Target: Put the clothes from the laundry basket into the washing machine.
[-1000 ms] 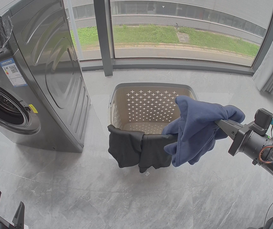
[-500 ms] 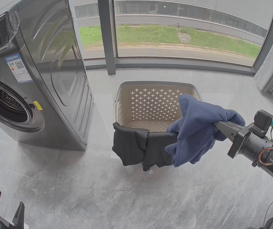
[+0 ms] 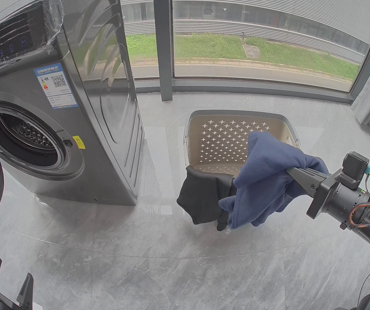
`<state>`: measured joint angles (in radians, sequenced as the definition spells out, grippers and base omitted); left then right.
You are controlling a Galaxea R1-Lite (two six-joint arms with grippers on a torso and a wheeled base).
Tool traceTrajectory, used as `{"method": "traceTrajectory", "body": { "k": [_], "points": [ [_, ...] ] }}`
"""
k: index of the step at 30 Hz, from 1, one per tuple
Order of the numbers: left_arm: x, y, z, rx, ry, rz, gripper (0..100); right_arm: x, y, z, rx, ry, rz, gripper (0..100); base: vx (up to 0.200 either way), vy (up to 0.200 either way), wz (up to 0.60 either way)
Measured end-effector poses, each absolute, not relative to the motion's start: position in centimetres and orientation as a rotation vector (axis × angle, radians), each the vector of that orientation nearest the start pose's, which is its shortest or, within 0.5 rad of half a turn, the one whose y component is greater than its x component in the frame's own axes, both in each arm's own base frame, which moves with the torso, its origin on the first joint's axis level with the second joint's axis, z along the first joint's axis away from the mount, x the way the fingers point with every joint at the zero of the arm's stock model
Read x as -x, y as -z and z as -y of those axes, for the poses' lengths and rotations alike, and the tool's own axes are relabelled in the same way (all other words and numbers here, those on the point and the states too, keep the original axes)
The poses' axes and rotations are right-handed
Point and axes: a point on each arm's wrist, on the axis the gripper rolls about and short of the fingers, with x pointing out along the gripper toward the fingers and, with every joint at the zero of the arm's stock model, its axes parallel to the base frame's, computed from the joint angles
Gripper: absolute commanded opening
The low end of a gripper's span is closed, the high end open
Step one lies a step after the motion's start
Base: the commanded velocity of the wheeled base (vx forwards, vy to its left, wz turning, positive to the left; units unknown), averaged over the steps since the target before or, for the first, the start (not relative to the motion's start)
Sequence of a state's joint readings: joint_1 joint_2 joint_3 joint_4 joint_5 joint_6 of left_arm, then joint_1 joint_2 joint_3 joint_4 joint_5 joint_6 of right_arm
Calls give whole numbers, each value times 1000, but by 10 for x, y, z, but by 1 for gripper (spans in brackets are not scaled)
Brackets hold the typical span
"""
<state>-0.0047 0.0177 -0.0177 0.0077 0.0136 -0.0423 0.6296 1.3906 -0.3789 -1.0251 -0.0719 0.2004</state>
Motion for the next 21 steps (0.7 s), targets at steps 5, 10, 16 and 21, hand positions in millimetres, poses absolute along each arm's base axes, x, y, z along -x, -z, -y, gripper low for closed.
{"method": "traceTrajectory", "body": {
  "k": [5,10,16,21],
  "points": [
    [23,-80,0,43,-9,-7,100,-166,-188,-120,-200,-562,-46,0,0,200,0],
    [23,-80,0,43,-9,-8,100,-166,-187,-121,-198,-566,-49,0,0,200,0],
    [23,-80,0,42,-9,-7,100,-165,-187,-123,-200,-575,-49,0,0,200,0],
    [23,-80,0,43,-9,-7,100,-165,-187,-123,-199,-575,-51,0,0,200,0]
  ]
}}
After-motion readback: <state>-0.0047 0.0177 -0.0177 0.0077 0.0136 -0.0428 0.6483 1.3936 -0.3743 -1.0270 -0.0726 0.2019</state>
